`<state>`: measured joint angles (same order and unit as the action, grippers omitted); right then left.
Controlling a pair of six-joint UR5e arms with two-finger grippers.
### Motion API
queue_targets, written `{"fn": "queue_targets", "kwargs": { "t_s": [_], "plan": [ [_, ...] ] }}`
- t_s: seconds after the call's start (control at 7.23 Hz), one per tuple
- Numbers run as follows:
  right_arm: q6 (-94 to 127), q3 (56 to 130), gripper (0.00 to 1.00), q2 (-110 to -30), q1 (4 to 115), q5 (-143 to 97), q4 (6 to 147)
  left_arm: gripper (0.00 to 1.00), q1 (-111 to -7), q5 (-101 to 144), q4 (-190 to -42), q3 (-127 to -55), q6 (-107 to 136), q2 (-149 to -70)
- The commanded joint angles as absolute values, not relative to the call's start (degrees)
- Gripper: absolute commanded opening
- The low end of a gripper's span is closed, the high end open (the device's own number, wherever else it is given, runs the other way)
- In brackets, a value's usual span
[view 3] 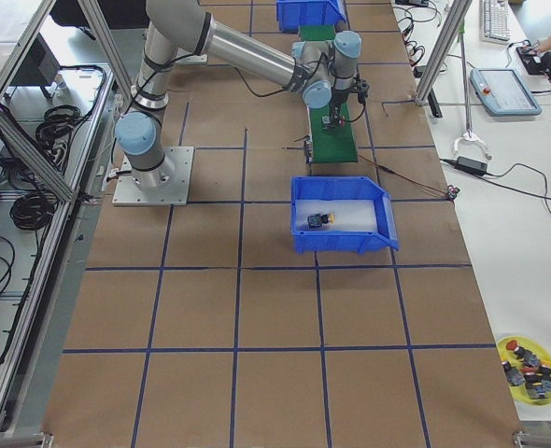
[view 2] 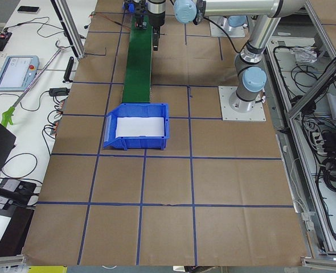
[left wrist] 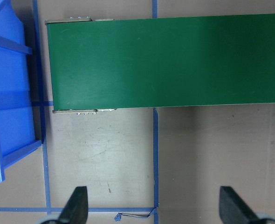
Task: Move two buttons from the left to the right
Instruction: 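Carry the red button into the blue bin by the right arm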
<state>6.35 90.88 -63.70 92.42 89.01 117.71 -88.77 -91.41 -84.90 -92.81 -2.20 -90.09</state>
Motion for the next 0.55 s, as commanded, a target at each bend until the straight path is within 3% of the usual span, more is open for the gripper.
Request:
{"fn": "queue_targets", "kwargs": {
  "t_s": [0.0, 0.41],
  "plan": [
    [5.72, 86.51, 0.04, -66.95, 90.46, 89.03, 111.32, 1.00, -88.77, -91.41, -84.90, -92.81, -2.20, -90.09],
    [-14.33, 74.04, 0.05, -70.66, 75.73, 89.12, 94.87, 1.00, -88.77, -91.41, -84.90, -92.81, -2.20, -90.00]
  ]
}}
